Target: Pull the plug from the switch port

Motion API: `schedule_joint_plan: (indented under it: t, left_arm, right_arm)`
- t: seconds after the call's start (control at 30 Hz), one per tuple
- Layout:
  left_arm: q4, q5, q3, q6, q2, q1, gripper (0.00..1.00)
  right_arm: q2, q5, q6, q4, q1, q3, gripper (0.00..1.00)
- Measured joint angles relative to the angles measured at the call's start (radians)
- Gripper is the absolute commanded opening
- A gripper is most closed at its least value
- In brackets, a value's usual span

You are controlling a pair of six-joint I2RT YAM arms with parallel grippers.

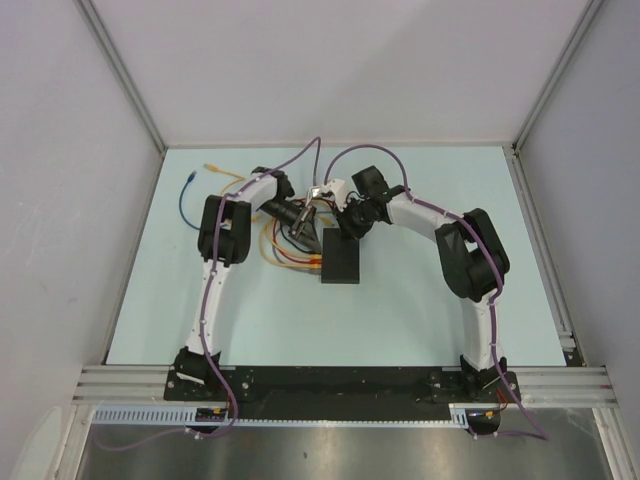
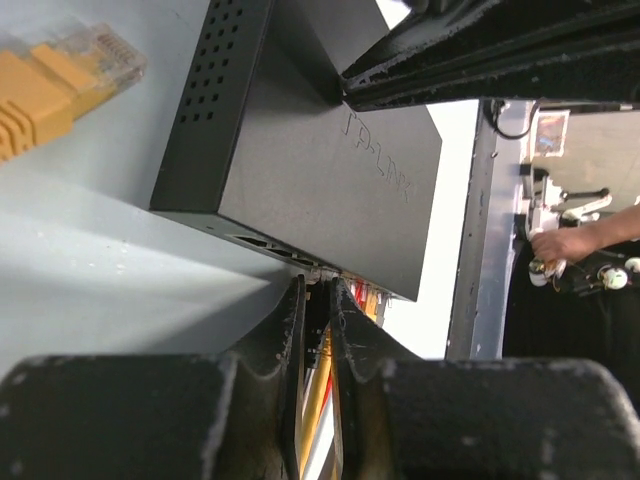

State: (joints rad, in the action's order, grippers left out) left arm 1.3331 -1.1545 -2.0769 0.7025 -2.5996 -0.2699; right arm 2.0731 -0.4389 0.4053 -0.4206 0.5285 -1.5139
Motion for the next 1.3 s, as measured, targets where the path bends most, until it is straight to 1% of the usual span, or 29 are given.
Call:
schedule_joint_plan:
  t: [0.1, 0.17, 0.3, 0.47, 0.57, 0.8, 0.87, 1.03, 1.13, 1.23, 1.3]
  left_arm:
    - [0.038, 0.024, -0.06, 0.0, -0.024, 0.0, 0.0]
    - [0.046, 0.029, -0.074, -0.004, -0.029, 0.0, 0.0]
    - [0.043, 0.025, -0.063, 0.003, -0.028, 0.0, 0.0]
    - [0.022, -0.015, -0.006, 0.042, -0.018, 0.004, 0.0]
    - [0.024, -0.017, -0.007, 0.05, -0.017, 0.005, 0.0]
    - [0.071, 0.069, -0.132, 0.039, -0.04, 0.002, 0.0]
    - [0.071, 0.072, -0.13, 0.04, -0.04, 0.003, 0.0]
    - [0.026, 0.027, -0.032, 0.06, -0.01, 0.013, 0.0]
    - [0.029, 0.026, -0.018, 0.062, -0.005, 0.019, 0.0]
    - [0.051, 0.057, -0.05, 0.054, -0.009, 0.02, 0.0]
    - [0.063, 0.108, -0.114, 0.049, -0.024, 0.02, 0.0]
  right_arm:
    - [0.0, 0.001, 0.0, 0.0, 0.0, 0.0, 0.05]
    - [0.0, 0.0, 0.0, 0.003, 0.0, 0.0, 0.05]
    - [0.0, 0.002, 0.0, 0.004, 0.0, 0.0, 0.05]
    - [0.0, -0.001, 0.0, 0.003, 0.0, 0.001, 0.05]
    - [0.0, 0.0, 0.0, 0.002, 0.0, 0.001, 0.05]
    - [0.0, 0.005, 0.005, 0.008, 0.0, 0.001, 0.05]
    - [0.0, 0.005, 0.007, 0.008, 0.0, 0.001, 0.05]
    - [0.0, 0.003, 0.007, 0.007, 0.0, 0.002, 0.06]
    - [0.0, 0.005, 0.008, 0.007, 0.006, 0.002, 0.06]
    - [0.0, 0.005, 0.008, 0.007, 0.006, 0.002, 0.06]
    - [0.0, 0.005, 0.008, 0.007, 0.006, 0.002, 0.06]
